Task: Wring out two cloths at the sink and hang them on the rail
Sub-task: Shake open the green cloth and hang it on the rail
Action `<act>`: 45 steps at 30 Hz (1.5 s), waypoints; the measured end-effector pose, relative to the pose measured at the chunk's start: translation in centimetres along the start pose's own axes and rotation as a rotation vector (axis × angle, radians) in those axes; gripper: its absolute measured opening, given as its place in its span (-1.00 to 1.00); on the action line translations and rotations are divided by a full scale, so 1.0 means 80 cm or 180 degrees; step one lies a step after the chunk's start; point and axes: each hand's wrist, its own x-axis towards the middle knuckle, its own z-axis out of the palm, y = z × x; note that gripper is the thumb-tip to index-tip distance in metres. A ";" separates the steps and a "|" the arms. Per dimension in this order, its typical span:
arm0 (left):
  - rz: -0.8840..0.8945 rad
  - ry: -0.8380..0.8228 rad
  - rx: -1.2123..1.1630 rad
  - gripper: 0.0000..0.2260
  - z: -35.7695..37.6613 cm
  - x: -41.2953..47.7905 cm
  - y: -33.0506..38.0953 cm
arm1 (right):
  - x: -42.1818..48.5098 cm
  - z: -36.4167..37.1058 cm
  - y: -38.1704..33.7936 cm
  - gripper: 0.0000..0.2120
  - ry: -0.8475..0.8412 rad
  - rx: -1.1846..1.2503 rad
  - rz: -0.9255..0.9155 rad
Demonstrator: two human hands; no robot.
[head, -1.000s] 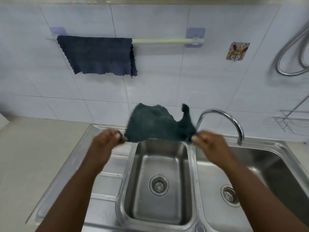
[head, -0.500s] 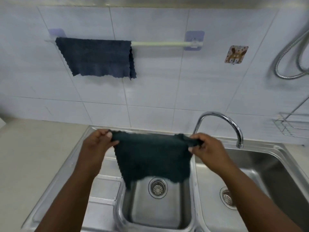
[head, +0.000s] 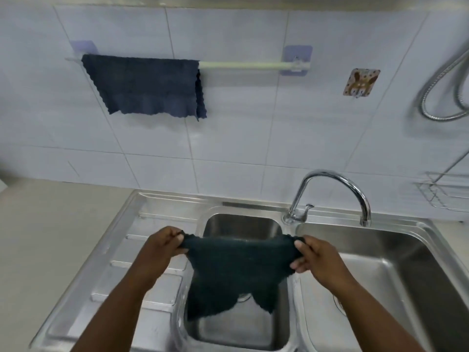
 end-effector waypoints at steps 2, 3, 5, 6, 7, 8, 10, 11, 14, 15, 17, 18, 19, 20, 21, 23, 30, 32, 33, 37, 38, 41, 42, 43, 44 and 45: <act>-0.0050 0.0082 -0.0134 -0.88 0.002 0.002 0.006 | 0.000 -0.001 -0.001 -0.82 -0.0022 -0.0058 -0.0111; -0.0066 0.0108 -0.0212 -0.89 0.002 0.003 0.009 | 0.000 -0.002 -0.004 -0.83 -0.0017 -0.0078 -0.0142; -0.0037 0.0110 -0.0320 -0.91 -0.002 0.004 0.014 | 0.003 -0.004 -0.012 -0.91 0.0067 -0.0067 -0.0240; 0.0015 0.0086 -0.0276 -0.93 -0.005 0.003 0.017 | 0.004 -0.006 -0.017 -0.91 0.0065 0.0019 -0.0296; 0.0062 0.0041 -0.0186 -0.93 -0.009 0.004 0.019 | 0.006 -0.009 -0.021 -0.88 0.0025 0.0107 -0.0332; 0.0101 -0.0004 -0.0123 -0.91 -0.014 0.006 0.020 | 0.008 -0.013 -0.026 -0.85 -0.0020 0.0168 -0.0357; 0.0154 0.0024 -0.0213 -0.86 -0.021 0.009 0.027 | 0.014 -0.021 -0.036 -0.82 -0.0074 0.0204 -0.0374; 0.0175 0.0100 -0.0340 -0.86 -0.025 0.012 0.030 | 0.016 -0.025 -0.042 -0.81 -0.0065 0.0240 -0.0380; 0.0176 0.0439 -0.0905 -0.80 -0.033 0.022 0.048 | 0.020 -0.034 -0.070 -0.83 0.0263 0.0396 -0.0511; 0.0191 0.0543 -0.1062 -0.78 -0.036 0.027 0.057 | 0.022 -0.035 -0.082 -0.82 0.0438 0.0363 -0.0629; 0.0290 0.0705 -0.1218 -0.75 -0.043 0.035 0.080 | 0.032 -0.036 -0.108 -0.81 0.0898 0.0160 -0.0978; 0.0374 0.0767 -0.1221 -0.76 -0.047 0.040 0.094 | 0.039 -0.039 -0.122 -0.78 0.1146 -0.0044 -0.1193; 0.0438 0.0825 -0.1209 -0.77 -0.052 0.044 0.109 | 0.045 -0.044 -0.137 -0.78 0.1348 -0.0297 -0.1361; 0.0500 0.0895 -0.1214 -0.79 -0.058 0.048 0.125 | 0.050 -0.050 -0.156 -0.80 0.1485 -0.0427 -0.1442; 0.0570 0.0960 -0.1247 -0.82 -0.065 0.053 0.142 | 0.054 -0.057 -0.175 -0.84 0.1551 -0.0420 -0.1482; 0.0744 0.1119 -0.1184 -0.87 -0.078 0.063 0.176 | 0.064 -0.070 -0.213 -0.86 0.1537 -0.0136 -0.1483; 0.0986 0.1387 -0.1459 -0.90 -0.129 0.101 0.288 | 0.104 -0.108 -0.316 -0.91 0.0933 0.1845 -0.1468; 0.1039 0.1251 -0.1747 -0.90 -0.140 0.106 0.313 | 0.112 -0.113 -0.337 -0.90 0.0868 0.2014 -0.1655; 0.1095 0.1185 -0.1868 -0.91 -0.144 0.108 0.325 | 0.117 -0.115 -0.346 -0.90 0.0872 0.2052 -0.1764; 0.1413 0.1124 -0.1908 -0.90 -0.159 0.129 0.359 | 0.134 -0.119 -0.376 -0.87 0.1081 0.1931 -0.2150; 0.1500 0.1156 -0.1866 -0.87 -0.162 0.136 0.366 | 0.139 -0.119 -0.382 -0.86 0.1151 0.1807 -0.2258; 0.1767 0.1252 -0.1818 -0.86 -0.168 0.159 0.385 | 0.161 -0.119 -0.392 -0.82 0.1711 0.0648 -0.2808; 0.1867 0.1304 -0.1765 -0.87 -0.167 0.168 0.387 | 0.170 -0.119 -0.393 -0.74 0.1934 -0.0113 -0.3029; 0.1984 0.1437 -0.1576 -0.88 -0.165 0.180 0.386 | 0.179 -0.119 -0.392 -0.65 0.2039 -0.0858 -0.3189; 0.2115 0.1597 -0.1227 -0.88 -0.163 0.193 0.382 | 0.189 -0.119 -0.388 -0.55 0.1971 -0.1502 -0.3243; 0.2225 0.1716 -0.0812 -0.87 -0.160 0.205 0.373 | 0.201 -0.119 -0.381 -0.46 0.1850 -0.2086 -0.3247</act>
